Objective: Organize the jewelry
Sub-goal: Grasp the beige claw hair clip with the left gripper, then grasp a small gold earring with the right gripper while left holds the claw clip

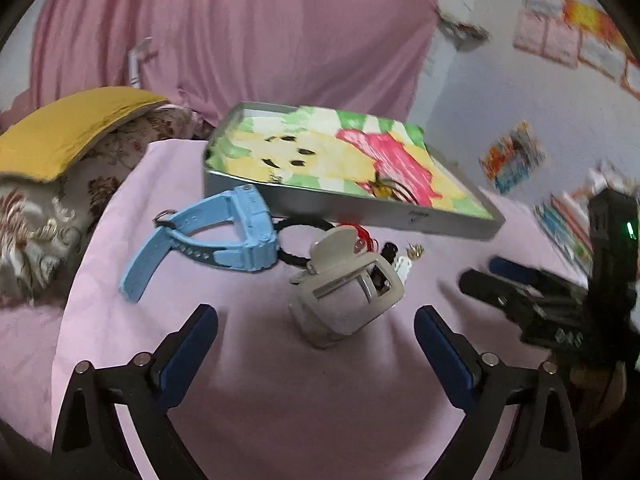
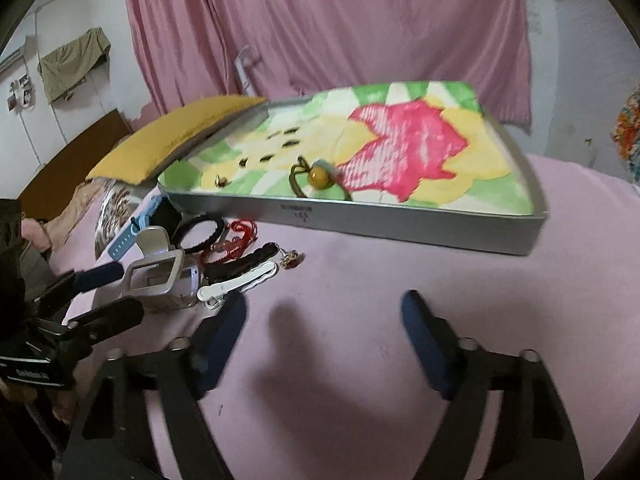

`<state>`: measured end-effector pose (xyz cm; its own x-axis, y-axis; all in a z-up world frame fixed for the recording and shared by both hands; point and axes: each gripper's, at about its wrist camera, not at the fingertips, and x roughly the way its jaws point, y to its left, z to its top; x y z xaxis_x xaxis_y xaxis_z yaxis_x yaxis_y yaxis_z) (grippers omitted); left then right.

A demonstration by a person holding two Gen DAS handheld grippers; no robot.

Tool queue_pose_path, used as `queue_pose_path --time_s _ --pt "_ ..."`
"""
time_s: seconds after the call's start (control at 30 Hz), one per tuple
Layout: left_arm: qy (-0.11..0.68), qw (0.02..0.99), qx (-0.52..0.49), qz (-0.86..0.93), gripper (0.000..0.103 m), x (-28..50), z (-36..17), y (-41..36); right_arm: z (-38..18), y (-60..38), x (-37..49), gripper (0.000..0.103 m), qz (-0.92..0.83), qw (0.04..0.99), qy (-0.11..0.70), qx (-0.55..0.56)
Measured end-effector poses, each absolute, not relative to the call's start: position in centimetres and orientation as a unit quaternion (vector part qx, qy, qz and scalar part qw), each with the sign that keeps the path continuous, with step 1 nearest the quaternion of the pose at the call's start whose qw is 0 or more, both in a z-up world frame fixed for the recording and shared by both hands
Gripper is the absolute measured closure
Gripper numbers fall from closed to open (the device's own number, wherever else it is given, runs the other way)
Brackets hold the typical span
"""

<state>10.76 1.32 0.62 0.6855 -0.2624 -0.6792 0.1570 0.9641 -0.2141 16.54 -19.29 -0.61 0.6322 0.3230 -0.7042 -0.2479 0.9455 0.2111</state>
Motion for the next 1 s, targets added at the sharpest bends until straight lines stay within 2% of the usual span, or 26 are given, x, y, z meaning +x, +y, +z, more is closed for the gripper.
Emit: queue_pose_path --time_s 0.03,0.07,0.23,0.33,0.57,0.6,0.67,0.77,1.0 --pt "0.383 0.914 -0.055 -0.118 0.013 11.1 0.7 1.1 -0.7 -19.1 16.9 0.048 0.162 0.899 0.405 0.046" --pt "0.387 0.913 -0.037 -0.123 0.018 11.4 0.7 0.8 -0.8 -18.9 17.2 0.050 0.164 0.897 0.409 0.042" --pt "0.394 0.906 0.002 -0.155 0.025 12.3 0.8 0.2 -0.6 -17.9 18.4 0.063 0.178 0.887 0.425 0.026" --pt "0.395 0.903 0.021 -0.168 0.025 12.5 0.7 -0.2 -0.4 -17.1 19.2 0.071 0.177 0.886 0.428 0.001" --pt "0.405 0.890 0.038 -0.204 0.047 12.9 0.8 -0.8 -0.2 -15.9 20.3 0.071 0.193 0.882 0.430 -0.027" --pt "0.405 0.890 0.043 -0.205 0.048 12.9 0.8 -0.9 -0.2 -15.7 20.5 0.071 0.195 0.881 0.429 -0.029" --pt "0.406 0.888 0.052 -0.210 0.049 13.1 1.0 -1.1 -0.2 -15.4 20.7 0.079 0.196 0.882 0.428 -0.038" --pt "0.411 0.883 0.057 -0.217 0.050 13.2 1.1 -1.3 -0.2 -15.1 20.9 0.084 0.195 0.883 0.425 -0.049" --pt "0.418 0.878 0.050 -0.227 0.050 13.2 1.3 -1.5 -0.2 -15.4 20.4 0.094 0.206 0.882 0.421 -0.048"
